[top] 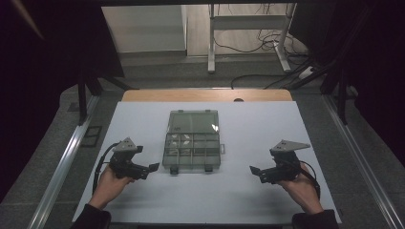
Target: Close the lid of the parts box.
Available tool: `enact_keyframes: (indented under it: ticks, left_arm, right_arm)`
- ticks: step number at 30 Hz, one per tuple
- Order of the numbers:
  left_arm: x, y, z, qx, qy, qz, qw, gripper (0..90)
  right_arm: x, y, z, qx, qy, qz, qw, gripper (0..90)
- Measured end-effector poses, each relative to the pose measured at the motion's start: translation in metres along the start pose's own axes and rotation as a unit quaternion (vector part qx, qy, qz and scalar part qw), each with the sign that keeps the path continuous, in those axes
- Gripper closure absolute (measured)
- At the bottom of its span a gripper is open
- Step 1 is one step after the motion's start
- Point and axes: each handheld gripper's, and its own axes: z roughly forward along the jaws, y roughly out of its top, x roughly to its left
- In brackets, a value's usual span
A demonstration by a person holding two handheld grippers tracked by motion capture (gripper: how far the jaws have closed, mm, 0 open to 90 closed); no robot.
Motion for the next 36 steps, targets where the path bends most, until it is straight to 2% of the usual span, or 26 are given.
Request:
enact_keyframes:
  ticks: [5,14,18,23,27,36]
  left_arm:
    - [0.004,0.010,0.005,0.004,-0.002,0.003,1.0000,1.0]
    - [0.018,0.022,0.014,0.007,0.004,0.006,1.0000,1.0]
    - [0.021,0.030,0.018,0.017,0.008,0.017,0.9997,1.6]
    - [0.025,0.039,0.026,0.022,0.009,0.019,0.9995,1.6]
    - [0.029,0.045,0.031,0.025,0.009,0.020,0.9994,1.5]
    - [0.034,0.055,0.041,0.029,0.006,0.021,0.9993,1.6]
  right_arm:
    - [-0.001,0.011,0.006,0.012,0.004,-0.001,0.9999,0.0]
    - [0.002,0.032,0.023,0.006,0.017,-0.016,0.9997,0.1]
    - [0.001,0.041,0.032,0.001,0.025,-0.011,0.9996,0.1]
    - [-0.003,0.051,0.042,0.000,0.023,-0.001,0.9997,0.1]
    - [-0.005,0.060,0.056,0.010,0.022,0.014,0.9996,0.2]
    - [-0.006,0.073,0.080,0.032,0.007,0.017,0.9993,0.4]
